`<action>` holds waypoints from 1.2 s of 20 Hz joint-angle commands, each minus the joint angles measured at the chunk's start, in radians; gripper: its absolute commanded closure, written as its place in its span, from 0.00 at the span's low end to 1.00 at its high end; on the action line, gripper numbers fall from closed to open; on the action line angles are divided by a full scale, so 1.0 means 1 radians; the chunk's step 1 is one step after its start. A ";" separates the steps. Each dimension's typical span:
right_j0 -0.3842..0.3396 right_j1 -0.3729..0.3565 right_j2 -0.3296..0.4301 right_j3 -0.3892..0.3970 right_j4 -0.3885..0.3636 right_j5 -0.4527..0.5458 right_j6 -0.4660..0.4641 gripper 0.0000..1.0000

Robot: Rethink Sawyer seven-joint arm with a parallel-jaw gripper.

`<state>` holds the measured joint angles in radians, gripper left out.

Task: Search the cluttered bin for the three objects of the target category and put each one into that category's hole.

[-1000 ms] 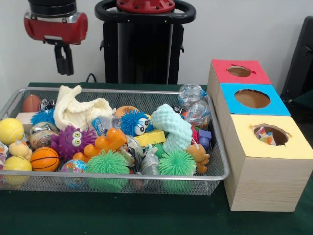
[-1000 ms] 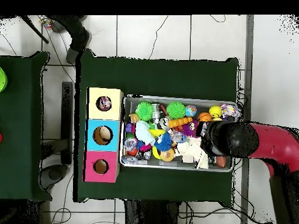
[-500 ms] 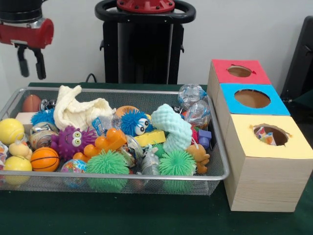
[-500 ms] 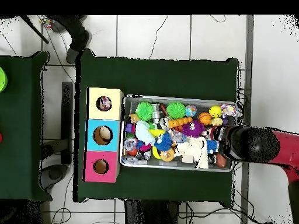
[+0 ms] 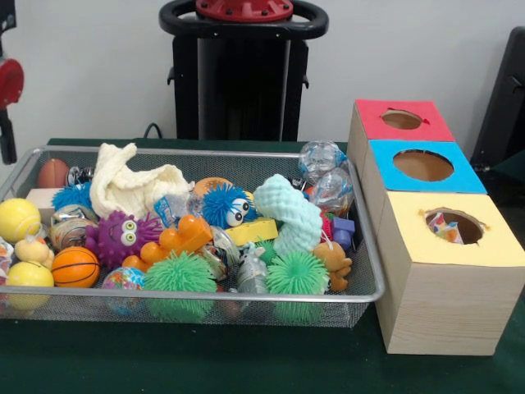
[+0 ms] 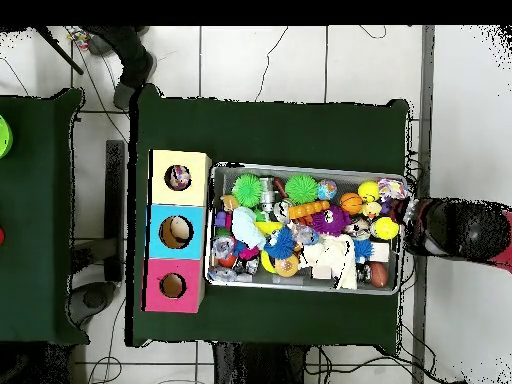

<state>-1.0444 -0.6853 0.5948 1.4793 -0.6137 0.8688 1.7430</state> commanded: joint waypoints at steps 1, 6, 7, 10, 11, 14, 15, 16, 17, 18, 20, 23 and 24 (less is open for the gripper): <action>0.004 0.092 0.030 -0.112 -0.061 0.097 -0.331 0.00; 0.045 0.129 0.012 -0.136 -0.096 0.073 -0.310 0.00; 0.050 0.130 0.013 -0.131 -0.101 0.062 -0.306 0.00; 0.071 0.145 0.003 -0.136 -0.138 0.012 -0.280 0.00; 0.078 0.153 0.001 -0.141 -0.151 -0.005 -0.272 0.00; 0.086 0.175 0.002 -0.151 -0.177 -0.036 -0.266 0.00; 0.087 0.175 0.002 -0.150 -0.184 -0.043 -0.263 0.00; 0.088 0.175 0.003 -0.149 -0.190 -0.050 -0.262 0.00; 0.089 0.174 0.004 -0.149 -0.196 -0.056 -0.261 0.00; 0.090 0.174 0.004 -0.148 -0.200 -0.057 -0.262 0.00; 0.090 0.175 0.007 -0.148 -0.205 -0.060 -0.266 0.00; 0.079 0.177 0.017 -0.137 -0.203 -0.060 -0.284 0.00; 0.076 0.179 0.021 -0.137 -0.201 -0.054 -0.293 0.00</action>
<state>-0.9618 -0.5442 0.5947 1.3573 -0.7597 0.8489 1.7313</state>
